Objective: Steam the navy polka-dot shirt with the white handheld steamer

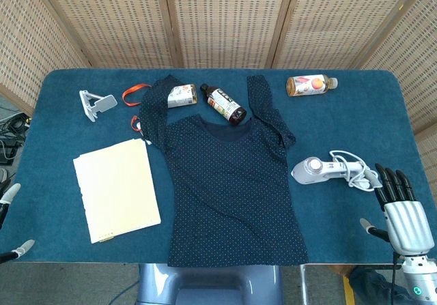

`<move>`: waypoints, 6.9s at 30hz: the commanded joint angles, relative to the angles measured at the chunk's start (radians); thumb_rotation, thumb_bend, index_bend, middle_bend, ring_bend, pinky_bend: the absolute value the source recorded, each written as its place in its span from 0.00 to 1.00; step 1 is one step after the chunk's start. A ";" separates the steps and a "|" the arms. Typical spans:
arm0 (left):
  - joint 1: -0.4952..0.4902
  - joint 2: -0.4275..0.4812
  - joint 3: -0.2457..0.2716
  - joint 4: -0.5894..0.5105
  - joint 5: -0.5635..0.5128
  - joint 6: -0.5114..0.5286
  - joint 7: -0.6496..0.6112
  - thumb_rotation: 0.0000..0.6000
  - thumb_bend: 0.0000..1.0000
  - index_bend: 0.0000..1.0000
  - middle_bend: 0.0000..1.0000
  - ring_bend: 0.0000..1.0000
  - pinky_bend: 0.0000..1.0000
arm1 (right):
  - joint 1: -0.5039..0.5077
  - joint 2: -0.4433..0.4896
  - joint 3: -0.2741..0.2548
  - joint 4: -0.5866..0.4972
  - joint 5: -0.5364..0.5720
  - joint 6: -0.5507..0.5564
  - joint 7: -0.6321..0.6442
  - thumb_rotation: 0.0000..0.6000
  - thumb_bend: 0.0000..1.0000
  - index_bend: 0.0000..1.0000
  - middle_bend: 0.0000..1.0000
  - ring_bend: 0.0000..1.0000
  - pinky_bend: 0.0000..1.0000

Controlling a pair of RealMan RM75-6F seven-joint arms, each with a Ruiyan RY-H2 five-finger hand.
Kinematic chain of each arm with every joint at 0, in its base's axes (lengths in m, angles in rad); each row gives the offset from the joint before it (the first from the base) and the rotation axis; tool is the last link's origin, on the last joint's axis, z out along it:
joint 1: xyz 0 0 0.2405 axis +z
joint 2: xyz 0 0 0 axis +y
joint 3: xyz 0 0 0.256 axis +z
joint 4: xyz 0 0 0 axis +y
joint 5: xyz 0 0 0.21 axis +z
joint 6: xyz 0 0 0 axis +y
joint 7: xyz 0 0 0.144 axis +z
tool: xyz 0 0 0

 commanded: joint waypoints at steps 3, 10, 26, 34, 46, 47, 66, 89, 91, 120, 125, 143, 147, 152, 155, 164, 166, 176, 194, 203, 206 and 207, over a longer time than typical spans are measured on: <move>0.000 -0.001 -0.002 -0.002 -0.002 0.001 0.003 1.00 0.00 0.00 0.00 0.00 0.00 | 0.002 0.001 -0.002 -0.002 0.007 -0.012 0.005 1.00 0.00 0.00 0.00 0.00 0.00; -0.015 -0.010 -0.019 -0.005 -0.035 -0.021 0.018 1.00 0.00 0.00 0.00 0.00 0.00 | 0.075 0.002 0.033 0.022 0.048 -0.121 0.008 1.00 0.00 0.00 0.00 0.00 0.00; -0.070 -0.033 -0.071 -0.011 -0.192 -0.122 0.068 1.00 0.00 0.00 0.00 0.00 0.00 | 0.392 -0.170 0.105 0.373 0.245 -0.615 -0.092 1.00 0.25 0.00 0.00 0.00 0.00; -0.090 -0.043 -0.083 -0.012 -0.229 -0.149 0.090 1.00 0.00 0.00 0.00 0.00 0.00 | 0.431 -0.248 0.092 0.496 0.261 -0.660 -0.093 1.00 0.37 0.00 0.00 0.00 0.00; -0.094 -0.043 -0.084 -0.015 -0.235 -0.149 0.088 1.00 0.00 0.00 0.00 0.00 0.00 | 0.462 -0.321 0.071 0.614 0.249 -0.671 -0.085 1.00 0.51 0.00 0.00 0.00 0.00; -0.094 -0.043 -0.083 -0.014 -0.234 -0.149 0.087 1.00 0.00 0.00 0.00 0.00 0.00 | 0.466 -0.326 0.070 0.620 0.247 -0.672 -0.080 1.00 0.51 0.00 0.00 0.00 0.00; -0.096 -0.041 -0.082 -0.004 -0.239 -0.147 0.067 1.00 0.00 0.00 0.00 0.00 0.00 | 0.534 -0.441 0.066 0.757 0.246 -0.724 -0.021 1.00 0.55 0.00 0.00 0.00 0.00; -0.109 -0.052 -0.081 -0.002 -0.251 -0.162 0.081 1.00 0.00 0.00 0.00 0.00 0.00 | 0.593 -0.482 0.030 0.910 0.166 -0.726 0.193 1.00 1.00 0.83 0.63 0.62 0.80; -0.110 -0.052 -0.081 -0.003 -0.251 -0.163 0.081 1.00 0.00 0.00 0.00 0.00 0.00 | 0.595 -0.478 0.026 0.918 0.149 -0.702 0.236 1.00 1.00 0.83 0.64 0.63 0.87; -0.123 -0.033 -0.087 0.022 -0.276 -0.192 0.005 1.00 0.00 0.00 0.00 0.00 0.00 | 0.824 -0.323 0.159 0.484 0.066 -0.549 0.062 1.00 1.00 0.83 0.63 0.64 0.94; -0.123 -0.031 -0.087 0.023 -0.274 -0.190 0.001 1.00 0.00 0.00 0.00 0.00 0.00 | 0.858 -0.418 0.126 0.484 0.060 -0.597 -0.014 1.00 1.00 0.83 0.63 0.64 0.94; -0.125 -0.033 -0.085 0.028 -0.286 -0.198 0.000 1.00 0.00 0.00 0.00 0.00 0.00 | 0.862 -0.638 -0.023 0.633 -0.042 -0.579 0.012 1.00 1.00 0.83 0.63 0.64 0.94; -0.127 -0.035 -0.083 0.027 -0.283 -0.200 0.008 1.00 0.00 0.00 0.00 0.00 0.00 | 0.852 -0.657 -0.057 0.662 -0.080 -0.548 0.035 1.00 1.00 0.83 0.63 0.64 0.94; -0.129 -0.039 -0.083 0.026 -0.279 -0.200 0.011 1.00 0.00 0.00 0.00 0.00 0.00 | 0.837 -0.668 -0.086 0.700 -0.112 -0.509 0.062 1.00 1.00 0.83 0.63 0.64 0.94; -0.127 -0.044 -0.082 0.031 -0.266 -0.191 0.001 1.00 0.00 0.00 0.00 0.00 0.00 | 0.810 -0.679 -0.100 0.746 -0.119 -0.468 0.089 1.00 1.00 0.83 0.63 0.64 0.94; -0.130 -0.057 -0.076 0.025 -0.249 -0.190 0.032 1.00 0.00 0.00 0.00 0.00 0.00 | 0.723 -0.675 -0.149 0.893 -0.111 -0.410 0.222 1.00 1.00 0.82 0.63 0.64 0.94; -0.131 -0.061 -0.075 0.024 -0.247 -0.189 0.040 1.00 0.00 0.00 0.00 0.00 0.00 | 0.709 -0.675 -0.153 0.919 -0.106 -0.405 0.245 1.00 1.00 0.82 0.63 0.64 0.94; -0.132 -0.072 -0.071 0.020 -0.237 -0.184 0.066 1.00 0.00 0.00 0.00 0.00 0.00 | 0.647 -0.686 -0.165 1.055 -0.081 -0.393 0.338 1.00 1.00 0.82 0.63 0.64 0.94; -0.129 -0.075 -0.074 0.026 -0.237 -0.173 0.059 1.00 0.00 0.00 0.00 0.00 0.00 | 0.635 -0.741 -0.184 1.098 -0.120 -0.342 0.444 1.00 1.00 0.82 0.63 0.64 0.94; -0.128 -0.074 -0.076 0.032 -0.242 -0.172 0.049 1.00 0.00 0.00 0.00 0.00 0.00 | 0.668 -0.748 -0.187 1.007 -0.156 -0.317 0.414 1.00 1.00 0.82 0.63 0.64 0.94; -0.129 -0.073 -0.077 0.035 -0.244 -0.175 0.045 1.00 0.00 0.00 0.00 0.00 0.00 | 0.679 -0.741 -0.197 0.971 -0.183 -0.296 0.390 1.00 1.00 0.82 0.63 0.64 0.94; -0.130 -0.073 -0.077 0.036 -0.245 -0.176 0.044 1.00 0.00 0.00 0.00 0.00 0.00 | 0.682 -0.740 -0.201 0.962 -0.192 -0.290 0.380 1.00 1.00 0.82 0.63 0.64 0.94</move>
